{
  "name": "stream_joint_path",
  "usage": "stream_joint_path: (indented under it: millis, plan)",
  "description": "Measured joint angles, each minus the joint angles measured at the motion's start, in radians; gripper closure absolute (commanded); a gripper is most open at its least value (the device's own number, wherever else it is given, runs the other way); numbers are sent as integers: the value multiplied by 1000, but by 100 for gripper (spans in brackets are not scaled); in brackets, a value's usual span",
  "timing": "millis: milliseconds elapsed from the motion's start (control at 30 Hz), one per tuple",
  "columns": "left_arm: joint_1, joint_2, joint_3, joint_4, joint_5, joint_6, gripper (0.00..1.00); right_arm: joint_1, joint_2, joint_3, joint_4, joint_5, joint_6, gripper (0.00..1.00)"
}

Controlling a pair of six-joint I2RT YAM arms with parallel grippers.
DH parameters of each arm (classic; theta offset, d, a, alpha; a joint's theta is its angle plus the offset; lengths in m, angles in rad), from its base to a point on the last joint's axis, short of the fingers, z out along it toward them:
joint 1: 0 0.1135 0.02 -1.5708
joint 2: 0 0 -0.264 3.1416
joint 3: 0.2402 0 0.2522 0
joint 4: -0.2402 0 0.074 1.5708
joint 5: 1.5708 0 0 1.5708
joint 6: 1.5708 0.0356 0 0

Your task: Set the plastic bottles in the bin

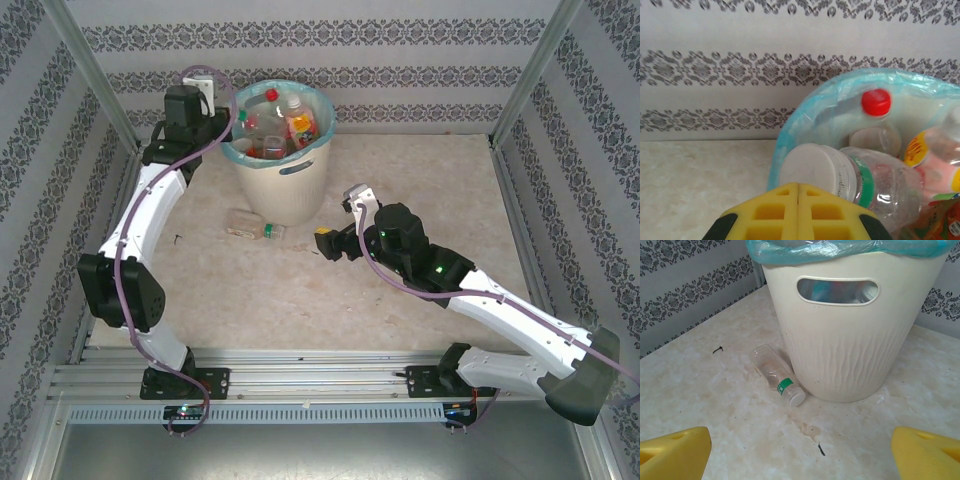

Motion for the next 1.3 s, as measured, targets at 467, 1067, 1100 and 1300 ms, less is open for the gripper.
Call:
stream_joint_path:
  millis: [467,1067,1100,1300]
  plan:
    - [0,-53,-54,-22,37,-23,97,1,24,7,0,-19,-13,8]
    - [0,-692,-776,-6,11,-178,48,-3,772,400,53,-220,-370,18]
    - [0,-692,-811,-7,11,-187,48,-7,805,413,55,-224,-372,17]
    - [0,-699,-912,0,18,-237,47,-27,969,484,65,-223,-360,14]
